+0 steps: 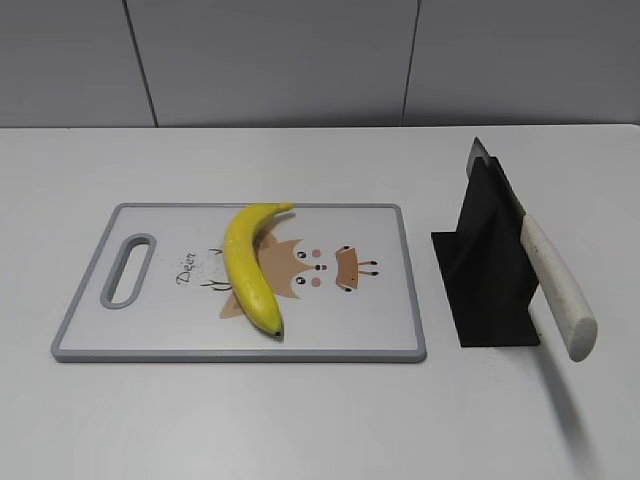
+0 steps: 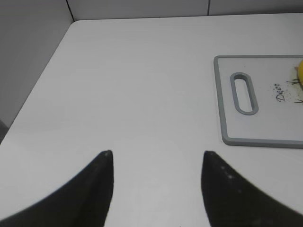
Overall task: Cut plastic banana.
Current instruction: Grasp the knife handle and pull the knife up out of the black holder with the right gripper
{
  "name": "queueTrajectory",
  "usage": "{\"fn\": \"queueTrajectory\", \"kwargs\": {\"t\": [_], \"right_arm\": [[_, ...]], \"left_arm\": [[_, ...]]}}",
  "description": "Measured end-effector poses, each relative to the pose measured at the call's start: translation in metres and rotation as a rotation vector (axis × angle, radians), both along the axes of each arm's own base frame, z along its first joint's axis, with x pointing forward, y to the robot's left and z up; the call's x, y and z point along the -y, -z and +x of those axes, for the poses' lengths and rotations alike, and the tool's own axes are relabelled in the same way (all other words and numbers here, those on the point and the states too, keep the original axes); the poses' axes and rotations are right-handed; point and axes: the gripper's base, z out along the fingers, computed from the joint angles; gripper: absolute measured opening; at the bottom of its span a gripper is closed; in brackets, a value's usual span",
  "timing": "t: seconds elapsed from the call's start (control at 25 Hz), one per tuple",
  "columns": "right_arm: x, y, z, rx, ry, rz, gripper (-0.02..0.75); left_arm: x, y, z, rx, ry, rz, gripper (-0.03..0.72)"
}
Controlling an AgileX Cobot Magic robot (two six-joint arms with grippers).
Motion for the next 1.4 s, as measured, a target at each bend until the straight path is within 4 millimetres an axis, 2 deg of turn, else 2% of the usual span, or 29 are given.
{"fn": "queueTrajectory", "kwargs": {"t": [0.2, 0.28, 0.44, 0.56, 0.88, 1.12, 1.4], "right_arm": [[0.0, 0.0, 0.0, 0.0, -0.003, -0.007, 0.421], [0.0, -0.003, -0.001, 0.014, -0.005, -0.012, 0.465], [0.0, -0.015, 0.006, 0.02, -0.006, -0.014, 0.611], [0.001, -0.025, 0.018, -0.042, -0.007, -0.012, 0.629], [-0.001, -0.053, 0.064, -0.395, -0.034, 0.044, 0.567], [-0.01, -0.075, 0.106, -0.491, -0.095, 0.158, 0.565], [-0.02, -0.071, 0.151, -0.621, -0.158, 0.181, 0.563]], "left_arm": [[0.0, 0.0, 0.0, 0.0, 0.0, 0.001, 0.574], [0.0, 0.0, 0.0, 0.0, 0.0, 0.001, 0.574], [0.0, 0.0, 0.0, 0.0, 0.001, 0.001, 0.574], [0.0, 0.0, 0.0, 0.0, 0.001, 0.002, 0.574], [0.0, 0.0, 0.0, 0.0, 0.001, 0.002, 0.573], [0.0, 0.0, 0.0, 0.0, 0.001, 0.002, 0.573], [0.0, 0.0, 0.0, 0.0, 0.0, 0.0, 0.573]]}}
